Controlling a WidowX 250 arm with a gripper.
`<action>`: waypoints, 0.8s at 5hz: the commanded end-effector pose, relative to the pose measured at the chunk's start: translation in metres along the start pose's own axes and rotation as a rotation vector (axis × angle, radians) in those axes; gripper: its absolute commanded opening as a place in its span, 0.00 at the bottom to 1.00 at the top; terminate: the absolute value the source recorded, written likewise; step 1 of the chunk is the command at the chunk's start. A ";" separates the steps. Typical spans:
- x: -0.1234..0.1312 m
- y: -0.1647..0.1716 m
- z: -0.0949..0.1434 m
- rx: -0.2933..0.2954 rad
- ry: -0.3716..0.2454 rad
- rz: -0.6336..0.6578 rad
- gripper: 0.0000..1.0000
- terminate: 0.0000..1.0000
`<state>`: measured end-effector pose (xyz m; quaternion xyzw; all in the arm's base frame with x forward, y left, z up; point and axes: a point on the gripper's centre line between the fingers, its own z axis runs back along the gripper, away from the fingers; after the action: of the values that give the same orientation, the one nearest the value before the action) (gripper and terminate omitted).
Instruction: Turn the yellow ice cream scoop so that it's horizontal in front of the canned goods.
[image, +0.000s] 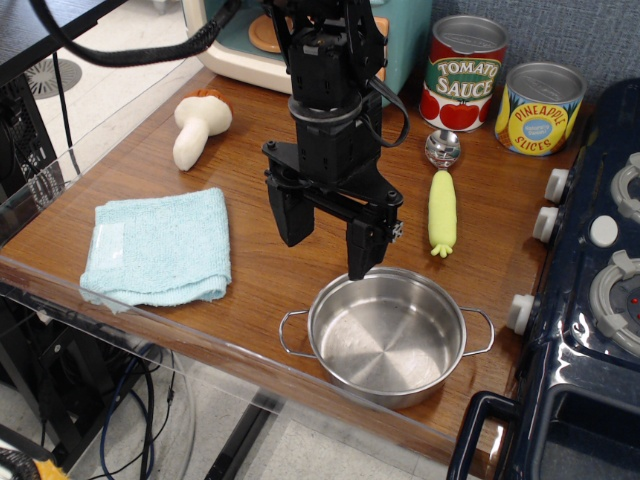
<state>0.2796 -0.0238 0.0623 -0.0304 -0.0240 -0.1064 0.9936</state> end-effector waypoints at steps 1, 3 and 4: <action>0.000 0.000 0.000 0.000 0.000 0.000 1.00 0.00; 0.042 -0.002 -0.004 -0.030 -0.005 0.109 1.00 0.00; 0.066 -0.003 -0.004 -0.060 -0.033 0.118 1.00 0.00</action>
<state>0.3385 -0.0370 0.0467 -0.0628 -0.0117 -0.0395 0.9972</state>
